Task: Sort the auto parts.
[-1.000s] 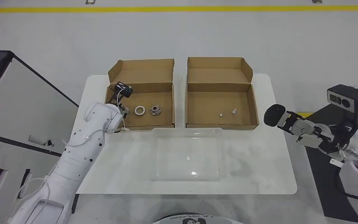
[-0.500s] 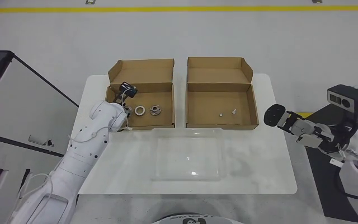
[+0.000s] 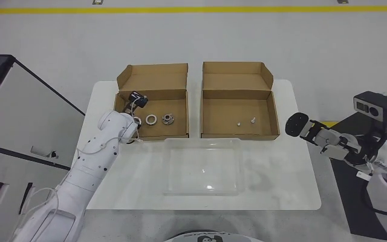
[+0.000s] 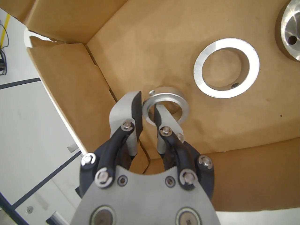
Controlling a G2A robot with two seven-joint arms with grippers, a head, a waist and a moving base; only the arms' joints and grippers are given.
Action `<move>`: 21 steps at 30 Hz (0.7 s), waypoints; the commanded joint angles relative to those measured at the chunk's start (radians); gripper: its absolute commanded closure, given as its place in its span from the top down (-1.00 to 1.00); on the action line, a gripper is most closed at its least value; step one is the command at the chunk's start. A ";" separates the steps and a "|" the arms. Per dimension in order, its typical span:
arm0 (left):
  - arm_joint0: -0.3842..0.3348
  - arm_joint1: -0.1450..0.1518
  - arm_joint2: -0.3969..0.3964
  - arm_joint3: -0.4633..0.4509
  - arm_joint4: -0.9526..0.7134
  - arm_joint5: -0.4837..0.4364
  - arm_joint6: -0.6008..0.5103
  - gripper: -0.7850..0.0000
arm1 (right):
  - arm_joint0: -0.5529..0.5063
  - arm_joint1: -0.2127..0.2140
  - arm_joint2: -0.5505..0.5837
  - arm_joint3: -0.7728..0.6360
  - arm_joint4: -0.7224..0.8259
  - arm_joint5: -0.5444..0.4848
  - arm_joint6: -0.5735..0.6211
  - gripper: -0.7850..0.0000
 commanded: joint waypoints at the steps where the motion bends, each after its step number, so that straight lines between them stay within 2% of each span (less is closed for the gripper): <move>1: 0.004 0.000 -0.007 -0.011 0.000 0.001 -0.003 1.00 | 0.000 0.000 0.000 0.000 0.000 0.000 0.000 1.00; 9: 0.034 0.005 -0.060 -0.119 -0.005 0.000 -0.022 1.00 | 0.000 0.000 0.000 0.000 0.000 0.000 0.000 1.00; 15: 0.102 0.018 -0.152 -0.297 -0.057 -0.024 0.011 1.00 | 0.000 0.000 0.000 0.000 0.000 0.000 0.000 1.00; 21: 0.209 0.031 -0.272 -0.495 -0.225 -0.076 0.065 1.00 | 0.000 0.000 0.000 0.000 0.000 0.000 0.000 1.00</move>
